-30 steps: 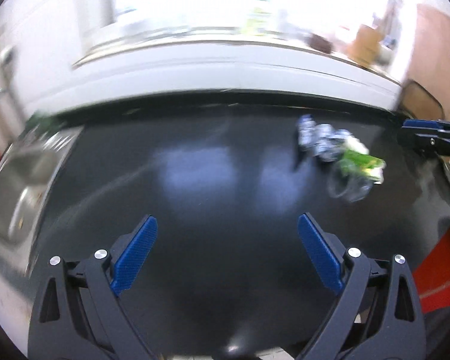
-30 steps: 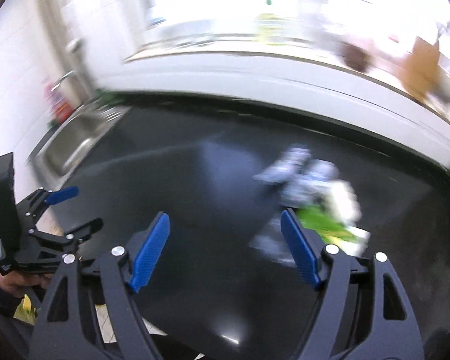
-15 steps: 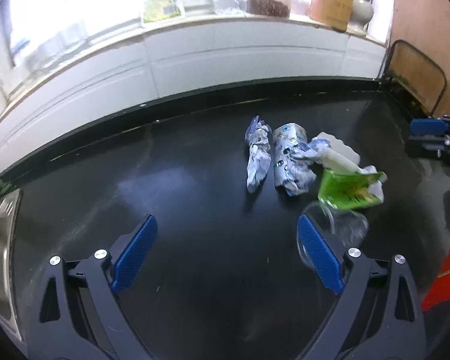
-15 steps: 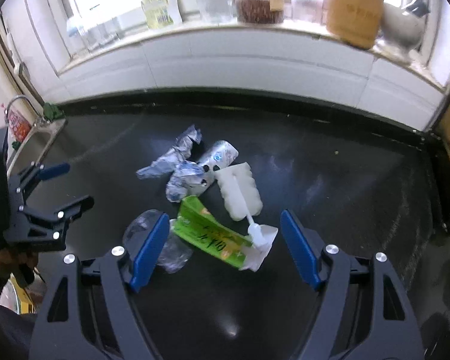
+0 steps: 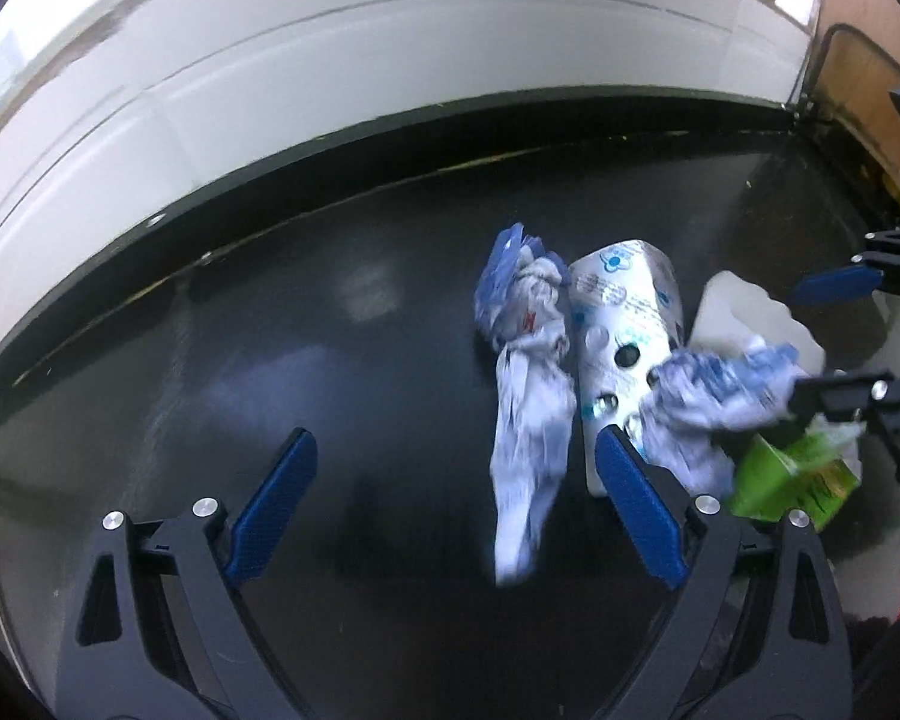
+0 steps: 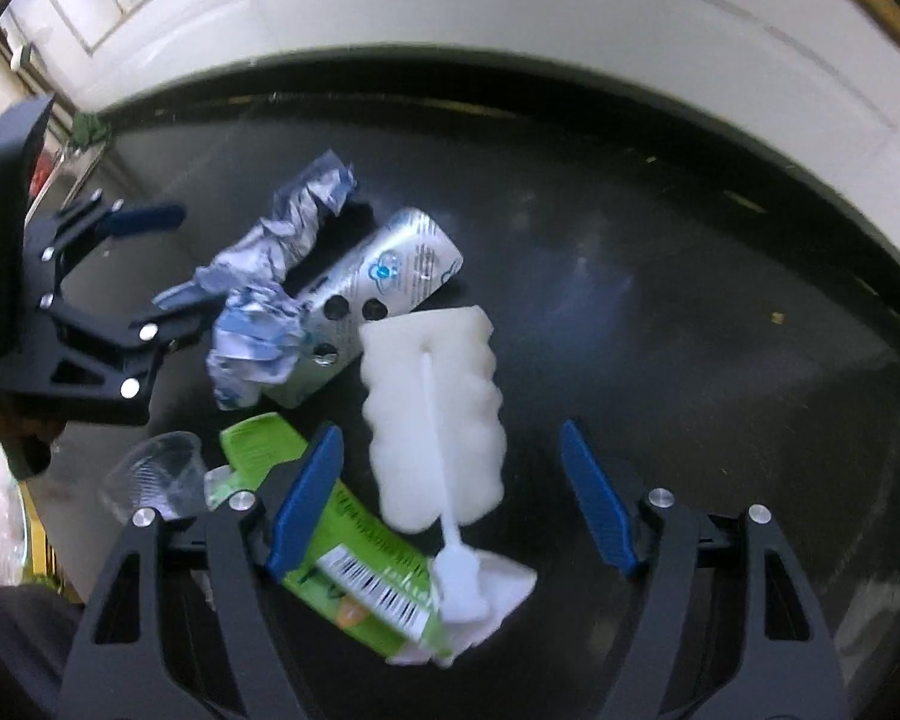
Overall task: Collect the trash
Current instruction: 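Grasp the crumpled paper with left tool while right tool grasps the white foam brush, then carry paper and foam brush over the bin and open both tools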
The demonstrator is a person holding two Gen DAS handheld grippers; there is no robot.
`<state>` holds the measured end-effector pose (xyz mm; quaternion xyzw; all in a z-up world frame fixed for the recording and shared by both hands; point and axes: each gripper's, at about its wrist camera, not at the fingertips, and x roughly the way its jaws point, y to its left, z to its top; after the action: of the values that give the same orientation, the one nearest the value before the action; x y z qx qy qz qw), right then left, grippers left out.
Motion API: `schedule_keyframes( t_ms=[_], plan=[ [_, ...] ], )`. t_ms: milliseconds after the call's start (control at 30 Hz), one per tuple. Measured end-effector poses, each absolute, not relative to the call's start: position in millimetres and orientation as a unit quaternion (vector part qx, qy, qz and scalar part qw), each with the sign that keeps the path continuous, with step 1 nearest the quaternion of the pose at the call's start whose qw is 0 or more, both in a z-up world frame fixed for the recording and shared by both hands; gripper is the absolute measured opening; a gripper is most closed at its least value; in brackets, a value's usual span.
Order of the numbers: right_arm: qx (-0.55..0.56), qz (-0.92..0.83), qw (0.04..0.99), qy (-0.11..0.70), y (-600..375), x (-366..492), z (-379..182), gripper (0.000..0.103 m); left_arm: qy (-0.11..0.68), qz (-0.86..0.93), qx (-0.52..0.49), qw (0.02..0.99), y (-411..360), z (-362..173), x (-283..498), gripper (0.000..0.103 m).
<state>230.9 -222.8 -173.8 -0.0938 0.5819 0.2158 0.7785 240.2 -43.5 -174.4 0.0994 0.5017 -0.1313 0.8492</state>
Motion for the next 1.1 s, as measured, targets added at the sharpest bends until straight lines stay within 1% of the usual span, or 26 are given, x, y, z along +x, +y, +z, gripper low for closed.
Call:
schedule_keyframes(
  t_ms=[67, 133, 167, 200, 233, 267, 300, 333, 400, 467, 600, 967, 1100],
  plan=[
    [-0.102, 0.221, 0.770, 0.590, -220, 236, -183, 0.070, 0.507, -0.141, 0.102, 0.844, -47, -181, 250, 0.087],
    [-0.110, 0.225, 0.771, 0.585, -218, 239, -186, 0.067, 0.511, -0.149, 0.106, 0.840, -51, -187, 257, 0.078],
    [-0.114, 0.226, 0.772, 0.583, -217, 240, -186, 0.063, 0.513, -0.152, 0.106, 0.838, -52, -189, 260, 0.076],
    [-0.117, 0.228, 0.773, 0.581, -215, 242, -185, 0.053, 0.512, -0.156, 0.105, 0.838, -53, -190, 262, 0.071],
    [-0.115, 0.232, 0.773, 0.580, -215, 244, -184, 0.045, 0.509, -0.158, 0.106, 0.840, -54, -189, 264, 0.063],
    [-0.112, 0.235, 0.771, 0.581, -214, 245, -183, 0.040, 0.506, -0.162, 0.107, 0.840, -56, -188, 265, 0.056],
    [-0.113, 0.237, 0.772, 0.579, -214, 246, -181, 0.035, 0.504, -0.164, 0.110, 0.841, -58, -187, 267, 0.038],
    [-0.111, 0.238, 0.775, 0.575, -214, 247, -178, 0.033, 0.505, -0.163, 0.112, 0.840, -58, -186, 269, 0.026],
    [-0.097, 0.235, 0.786, 0.564, -218, 249, -169, 0.030, 0.510, -0.165, 0.099, 0.839, -60, -183, 269, 0.025],
    [-0.082, 0.228, 0.801, 0.548, -223, 251, -154, 0.029, 0.504, -0.162, 0.094, 0.843, -61, -177, 268, 0.025],
    [-0.053, 0.211, 0.828, 0.516, -230, 253, -124, 0.029, 0.491, -0.151, 0.090, 0.853, -58, -160, 258, 0.025],
    [-0.018, 0.145, 0.893, 0.426, -261, 240, -54, 0.029, 0.464, -0.111, 0.064, 0.877, -35, -116, 205, 0.025],
    [-0.015, 0.137, 0.892, 0.430, -264, 234, -42, 0.029, 0.455, -0.104, 0.055, 0.883, -25, -105, 178, 0.025]
  ],
)
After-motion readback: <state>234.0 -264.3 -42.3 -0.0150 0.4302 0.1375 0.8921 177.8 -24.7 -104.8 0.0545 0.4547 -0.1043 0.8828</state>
